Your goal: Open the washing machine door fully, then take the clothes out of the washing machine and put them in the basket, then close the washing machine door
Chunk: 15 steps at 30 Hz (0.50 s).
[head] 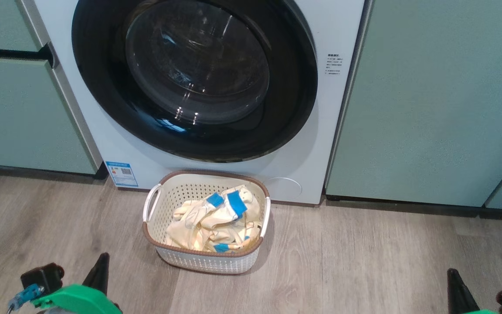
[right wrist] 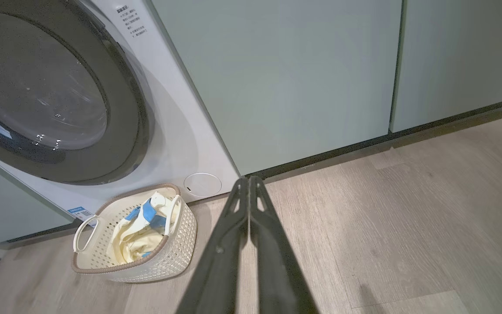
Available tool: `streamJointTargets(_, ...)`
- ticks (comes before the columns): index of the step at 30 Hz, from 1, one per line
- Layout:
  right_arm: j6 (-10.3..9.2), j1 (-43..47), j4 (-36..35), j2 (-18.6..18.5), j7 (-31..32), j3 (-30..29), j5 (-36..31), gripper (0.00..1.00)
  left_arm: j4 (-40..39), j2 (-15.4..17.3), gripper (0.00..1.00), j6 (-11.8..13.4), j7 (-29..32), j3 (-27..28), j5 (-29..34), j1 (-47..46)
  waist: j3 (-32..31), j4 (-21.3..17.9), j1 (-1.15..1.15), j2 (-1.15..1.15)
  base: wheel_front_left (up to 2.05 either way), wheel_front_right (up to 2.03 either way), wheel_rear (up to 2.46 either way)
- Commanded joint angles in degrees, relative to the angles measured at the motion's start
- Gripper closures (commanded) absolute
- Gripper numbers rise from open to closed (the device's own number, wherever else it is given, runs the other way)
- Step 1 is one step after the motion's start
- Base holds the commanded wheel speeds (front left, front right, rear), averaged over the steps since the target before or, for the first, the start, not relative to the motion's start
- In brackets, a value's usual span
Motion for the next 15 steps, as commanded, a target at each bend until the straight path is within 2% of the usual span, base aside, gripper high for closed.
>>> streamJointTargets(1,0.02,-2.94,-2.18,-0.24,0.62,-0.51,1.82,1.0,-2.17,0.82,1.0,-0.01,0.53,0.95,-1.46,-2.93,0.07,0.06,0.0,0.0,0.0,0.0,0.0)
streamJointTargets(15,0.04,-3.69,-3.39,-0.27,2.92,-1.24,10.33,1.0,-4.09,-0.4,1.0,-0.01,2.85,1.69,-8.45,-3.11,0.66,0.5,0.0,0.0,0.0,0.0,0.0)
